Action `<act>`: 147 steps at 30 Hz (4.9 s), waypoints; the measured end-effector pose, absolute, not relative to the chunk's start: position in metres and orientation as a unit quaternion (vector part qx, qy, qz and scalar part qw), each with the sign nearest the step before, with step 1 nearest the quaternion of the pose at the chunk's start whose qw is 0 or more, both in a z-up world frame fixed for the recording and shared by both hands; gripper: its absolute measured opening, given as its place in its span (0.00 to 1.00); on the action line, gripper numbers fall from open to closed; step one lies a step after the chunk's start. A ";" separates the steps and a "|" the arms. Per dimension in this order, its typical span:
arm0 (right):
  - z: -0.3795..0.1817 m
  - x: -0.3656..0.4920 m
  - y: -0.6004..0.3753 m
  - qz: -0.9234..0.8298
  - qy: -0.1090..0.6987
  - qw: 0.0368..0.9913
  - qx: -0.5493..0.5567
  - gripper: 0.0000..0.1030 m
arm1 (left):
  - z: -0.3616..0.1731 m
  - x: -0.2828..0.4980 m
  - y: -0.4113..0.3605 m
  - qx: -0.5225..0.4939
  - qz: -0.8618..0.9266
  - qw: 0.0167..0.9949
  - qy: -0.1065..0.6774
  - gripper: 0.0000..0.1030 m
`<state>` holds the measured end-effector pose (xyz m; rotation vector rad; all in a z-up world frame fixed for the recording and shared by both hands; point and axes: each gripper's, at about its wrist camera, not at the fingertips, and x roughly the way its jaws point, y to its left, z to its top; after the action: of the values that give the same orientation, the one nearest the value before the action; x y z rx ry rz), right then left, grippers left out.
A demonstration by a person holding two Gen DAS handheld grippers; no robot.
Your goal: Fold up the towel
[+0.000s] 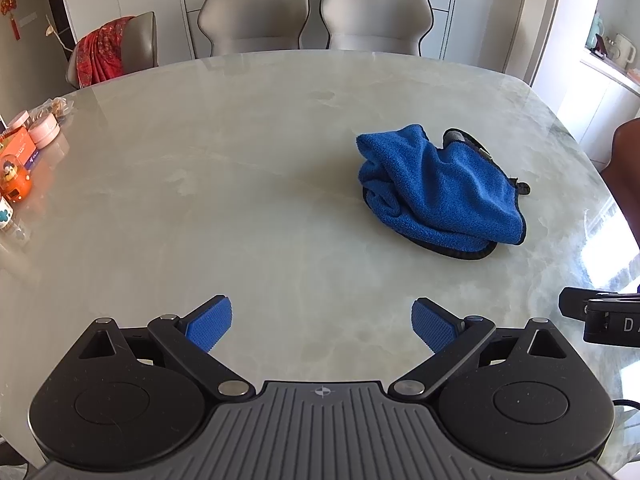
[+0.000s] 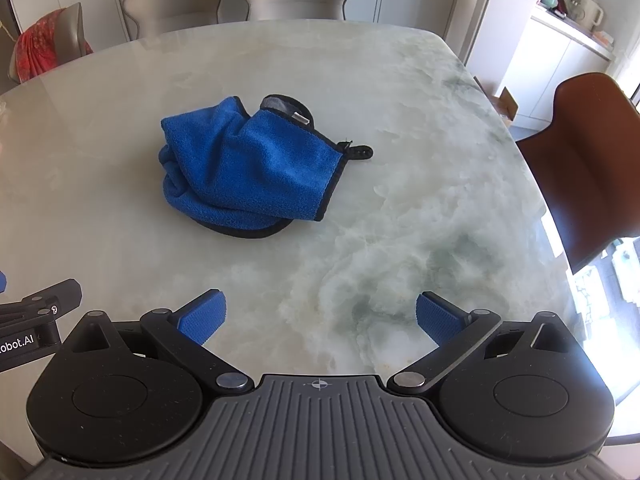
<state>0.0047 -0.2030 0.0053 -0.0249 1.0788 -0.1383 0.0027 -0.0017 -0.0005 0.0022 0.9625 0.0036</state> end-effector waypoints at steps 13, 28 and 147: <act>0.005 0.005 -0.203 -0.067 0.516 0.854 -0.018 0.99 | -0.004 0.007 -0.006 0.003 0.006 0.888 0.460 0.96; 0.005 0.005 -0.203 -0.064 0.517 0.853 -0.017 0.99 | -0.003 0.007 -0.003 -0.001 0.003 0.886 0.463 0.96; 0.156 0.222 -0.221 0.215 0.193 0.911 -0.296 0.08 | 0.128 0.236 -0.032 0.140 -0.353 0.889 0.256 0.07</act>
<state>0.2216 -0.2212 0.1565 -0.6096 0.3971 0.4437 0.2363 -0.0321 0.1282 0.2916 0.5321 -0.7327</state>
